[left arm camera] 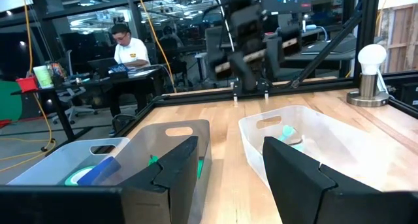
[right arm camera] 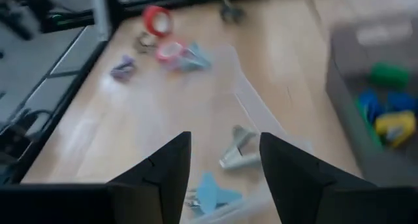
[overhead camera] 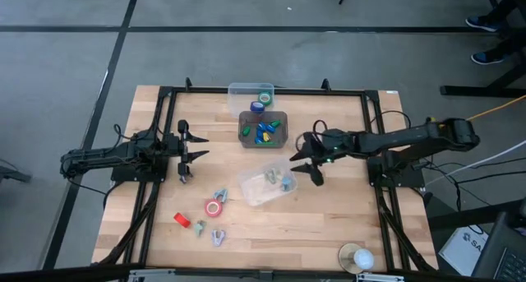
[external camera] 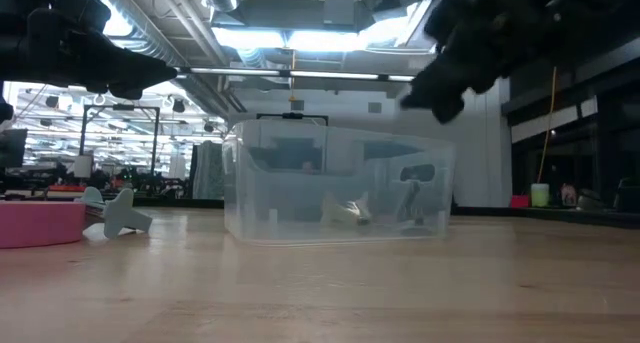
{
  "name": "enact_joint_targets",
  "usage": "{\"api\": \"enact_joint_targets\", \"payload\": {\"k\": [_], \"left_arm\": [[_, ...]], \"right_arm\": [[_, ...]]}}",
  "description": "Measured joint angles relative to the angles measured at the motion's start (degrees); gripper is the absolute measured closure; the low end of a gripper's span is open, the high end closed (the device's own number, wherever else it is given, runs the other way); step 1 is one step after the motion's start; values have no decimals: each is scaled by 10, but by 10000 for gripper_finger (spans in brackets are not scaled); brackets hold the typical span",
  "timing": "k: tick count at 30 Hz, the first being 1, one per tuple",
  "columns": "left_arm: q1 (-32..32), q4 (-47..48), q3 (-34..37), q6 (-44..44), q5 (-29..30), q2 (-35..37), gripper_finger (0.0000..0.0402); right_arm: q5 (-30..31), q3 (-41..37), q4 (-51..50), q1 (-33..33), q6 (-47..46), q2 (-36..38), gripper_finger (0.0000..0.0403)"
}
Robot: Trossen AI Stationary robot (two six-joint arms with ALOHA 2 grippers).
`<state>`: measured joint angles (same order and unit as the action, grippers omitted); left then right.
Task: Pick and place Stapler, Stapler remover, tape
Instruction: Put the black staple remover into the bottom transparent bin
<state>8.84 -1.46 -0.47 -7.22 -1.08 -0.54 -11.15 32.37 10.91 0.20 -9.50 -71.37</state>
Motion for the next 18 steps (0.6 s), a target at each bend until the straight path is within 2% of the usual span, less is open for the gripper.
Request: {"api": "enact_joint_targets", "payload": {"k": [4, 9, 18], "left_arm": [[0, 0, 0, 0, 0, 0, 233], [0, 0, 0, 0, 0, 0, 233], [0, 0, 0, 0, 0, 0, 233]], "right_arm": [[0, -24, 11, -26, 62, 71, 215], [2, -97, 46, -60, 98, 174, 215], [2, -261, 153, -84, 98, 313, 215]]}}
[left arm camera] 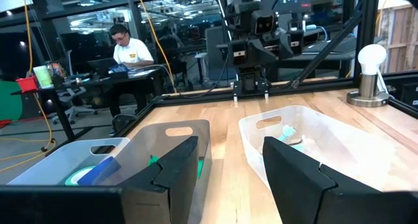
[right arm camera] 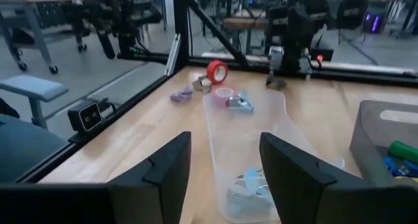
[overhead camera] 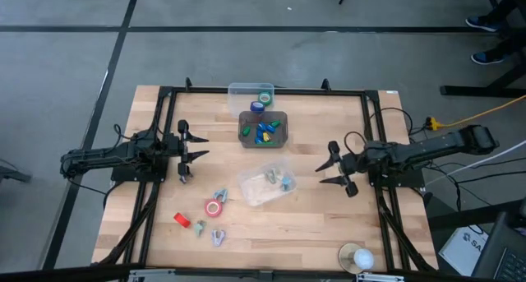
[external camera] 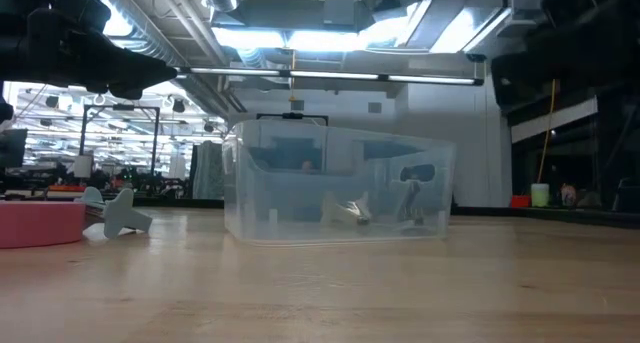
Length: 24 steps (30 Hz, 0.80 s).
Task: Pick and place Stapler, Stapler remover, tape
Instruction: Put the black staple remover into the bottom transparent bin
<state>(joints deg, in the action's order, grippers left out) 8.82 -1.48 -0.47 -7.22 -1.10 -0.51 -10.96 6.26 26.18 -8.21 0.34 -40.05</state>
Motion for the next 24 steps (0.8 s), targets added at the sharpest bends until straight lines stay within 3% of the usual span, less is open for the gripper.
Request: {"api": "enact_joint_targets", "payload": {"k": [6, 14, 24], "left_arm": [[0, 0, 0, 0, 0, 0, 233], [0, 0, 0, 0, 0, 0, 233], [0, 0, 0, 0, 0, 0, 233]], "right_arm": [[0, -56, 36, 2, 1, 62, 215], [0, -59, 12, 23, 19, 132, 215], [24, -59, -102, 28, 43, 241, 215]]}}
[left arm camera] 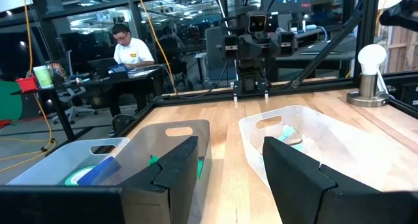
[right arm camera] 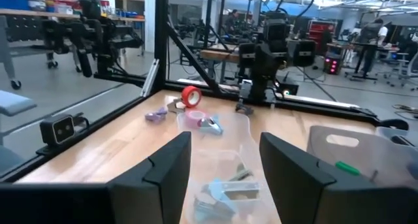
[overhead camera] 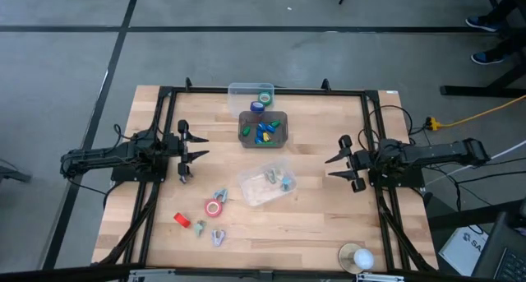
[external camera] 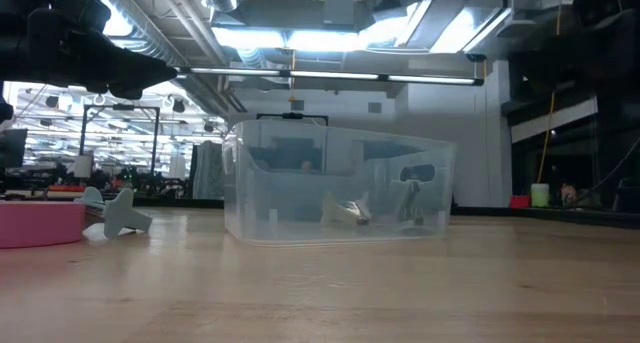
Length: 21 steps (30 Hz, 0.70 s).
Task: Pick and place Stapler, Stapler remover, tape
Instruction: Put the black staple remover into the bottom transparent bin
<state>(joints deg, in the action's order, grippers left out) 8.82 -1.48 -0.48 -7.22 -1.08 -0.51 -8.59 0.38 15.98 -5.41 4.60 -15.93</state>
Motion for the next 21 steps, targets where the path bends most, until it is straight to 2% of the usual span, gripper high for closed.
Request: {"api": "enact_joint_targets", "payload": {"k": [11, 15, 21], "left_arm": [[0, 0, 0, 0, 0, 0, 233], [0, 0, 0, 0, 0, 0, 233], [0, 0, 0, 0, 0, 0, 233]], "right_arm": [[49, 0, -144, 0, 6, 138, 215], [73, 0, -147, 0, 4, 158, 215], [75, 0, -147, 0, 15, 156, 215]]}}
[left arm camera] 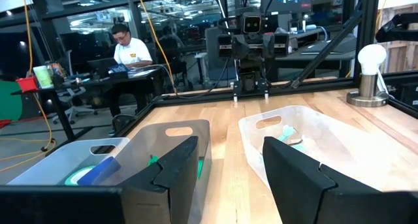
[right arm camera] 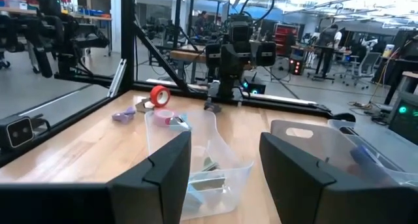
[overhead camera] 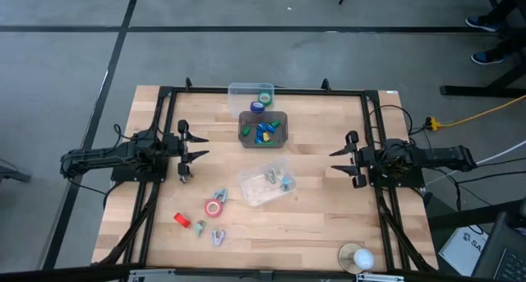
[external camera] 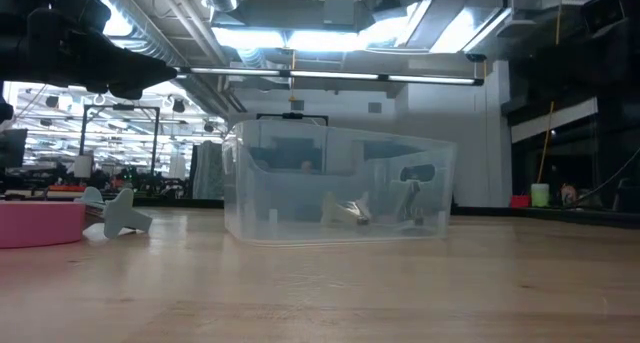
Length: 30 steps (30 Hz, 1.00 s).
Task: Pick and place Stapler, Stapler remover, tape
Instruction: Put the black staple remover into the bottom transparent bin
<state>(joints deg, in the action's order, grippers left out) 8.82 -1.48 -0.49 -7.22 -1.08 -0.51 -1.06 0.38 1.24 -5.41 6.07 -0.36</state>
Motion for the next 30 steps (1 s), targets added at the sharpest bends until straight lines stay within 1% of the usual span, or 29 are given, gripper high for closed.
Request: {"api": "enact_joint_targets", "payload": {"k": [6, 10, 30], "left_arm": [[0, 0, 0, 0, 0, 0, 233], [0, 0, 0, 0, 0, 0, 233], [0, 0, 0, 0, 0, 0, 233]], "right_arm": [[0, 0, 1, 0, -2, 0, 215], [0, 0, 1, 0, -28, 0, 215], [0, 0, 2, 0, -26, 0, 215]]}}
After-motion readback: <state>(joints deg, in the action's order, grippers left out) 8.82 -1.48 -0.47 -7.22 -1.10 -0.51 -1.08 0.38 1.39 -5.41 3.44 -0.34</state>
